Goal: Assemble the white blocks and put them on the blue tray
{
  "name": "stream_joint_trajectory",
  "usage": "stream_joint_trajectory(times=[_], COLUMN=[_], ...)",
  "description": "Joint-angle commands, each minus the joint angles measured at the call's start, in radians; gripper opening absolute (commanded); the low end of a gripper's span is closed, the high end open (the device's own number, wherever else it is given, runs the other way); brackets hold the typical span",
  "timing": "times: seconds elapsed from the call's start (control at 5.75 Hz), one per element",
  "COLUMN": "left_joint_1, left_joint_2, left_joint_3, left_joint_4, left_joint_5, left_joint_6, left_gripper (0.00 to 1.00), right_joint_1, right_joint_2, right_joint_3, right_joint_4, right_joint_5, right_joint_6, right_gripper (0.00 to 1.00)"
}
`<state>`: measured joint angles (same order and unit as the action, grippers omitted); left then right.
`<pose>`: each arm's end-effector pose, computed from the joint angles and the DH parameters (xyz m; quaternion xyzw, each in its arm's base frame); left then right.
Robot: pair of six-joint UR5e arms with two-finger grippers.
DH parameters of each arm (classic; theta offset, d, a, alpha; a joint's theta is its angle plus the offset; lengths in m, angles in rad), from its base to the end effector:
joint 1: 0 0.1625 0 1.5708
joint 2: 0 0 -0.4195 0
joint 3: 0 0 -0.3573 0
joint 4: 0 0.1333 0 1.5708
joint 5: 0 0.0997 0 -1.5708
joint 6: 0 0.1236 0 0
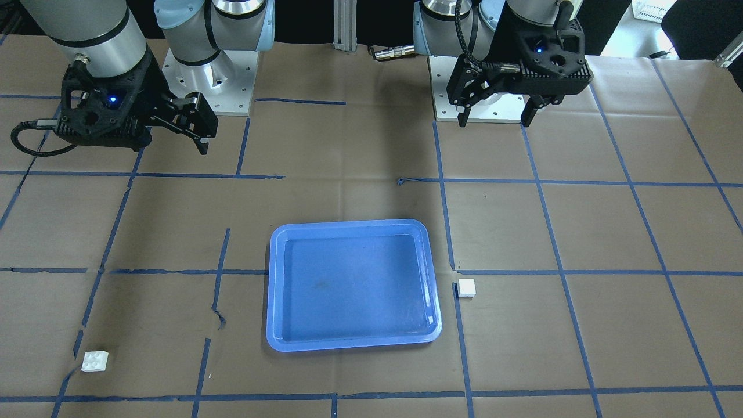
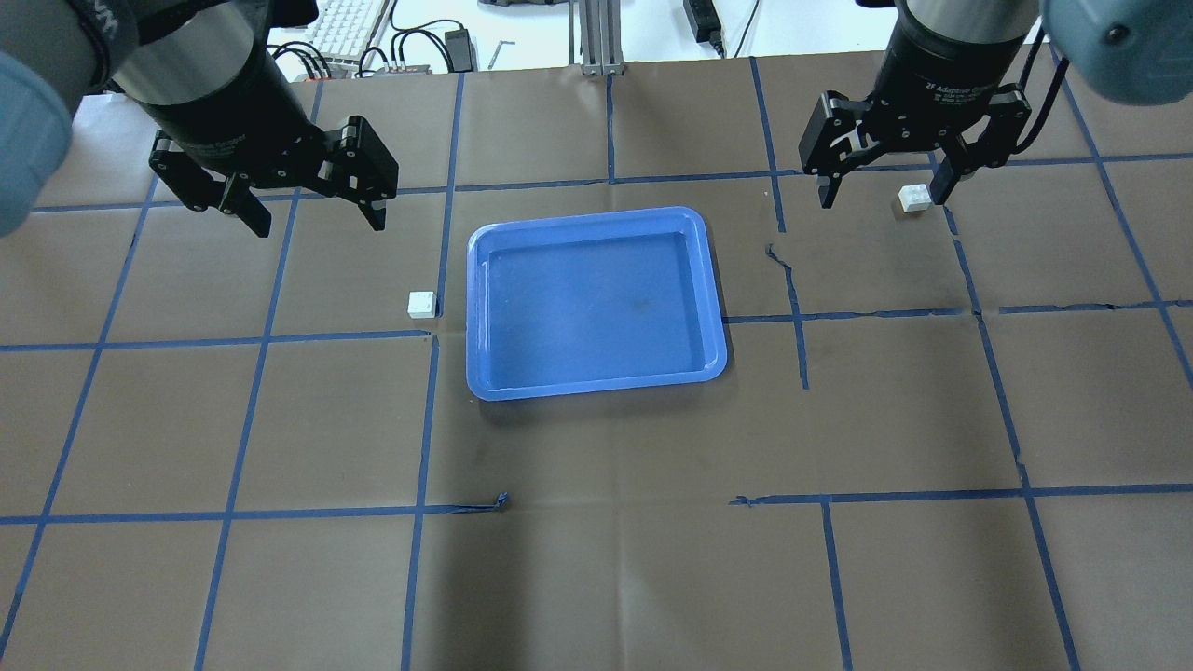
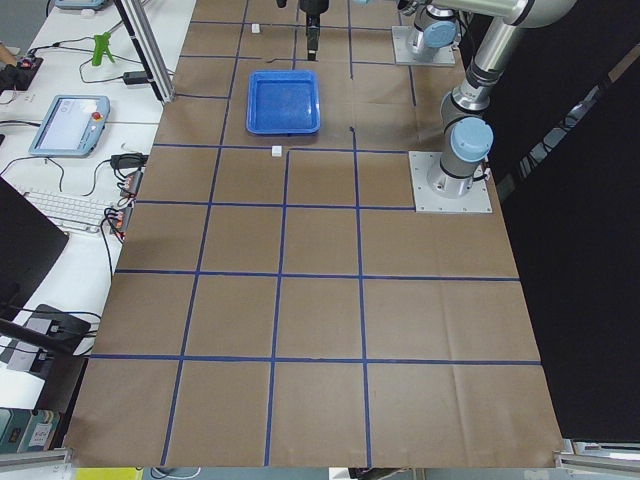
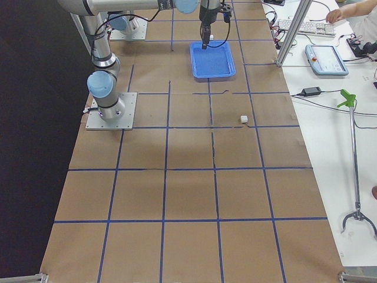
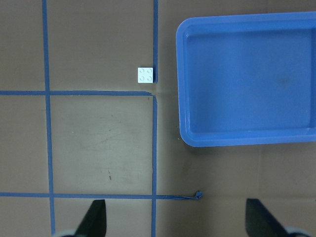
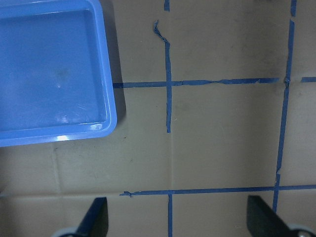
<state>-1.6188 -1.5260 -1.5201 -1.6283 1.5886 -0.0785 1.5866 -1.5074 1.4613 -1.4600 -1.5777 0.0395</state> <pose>-0.1521 -0.4344 0.4959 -0.0154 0.9997 -0.0195 0.0077 0.1399 -0.4728 0.4678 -0.0117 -0.9994 -0.0322 0.0043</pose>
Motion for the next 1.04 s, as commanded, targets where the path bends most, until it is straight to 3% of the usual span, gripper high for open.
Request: stream_joint_trajectory(times=[0.0,0.17,0.52,0.87], left_joint_1=[0.095,0.118,0.116,0.116], left_joint_2=[-0.037,-0.13,-0.315,-0.422], left_joint_3=[-0.02,-0.05,-0.132,-0.259], left_joint_4=[0.014,0.103,0.38,0.662], left_joint_5=[-0.005,-0.006,-0.009,-0.076], left_joint_6=[0.005,0.085,0.098,0.105], left_gripper=[1.0,1.0,1.0,1.0], right_joint_1=[0.0,-0.007,-0.034,-0.097], right_joint_2=[-0.001,0.001,0.003,0.028], right_joint_3=[0.001,0.001,-0.001,-0.002], right_joint_4=[0.001,0.003,-0.008,-0.063], right_joint_5=[-0.008,-0.018,-0.016,-0.013], right_joint_6=[-0.007,-0.094,-0.488,-0.904], right_gripper=[1.0,1.0,1.0,1.0])
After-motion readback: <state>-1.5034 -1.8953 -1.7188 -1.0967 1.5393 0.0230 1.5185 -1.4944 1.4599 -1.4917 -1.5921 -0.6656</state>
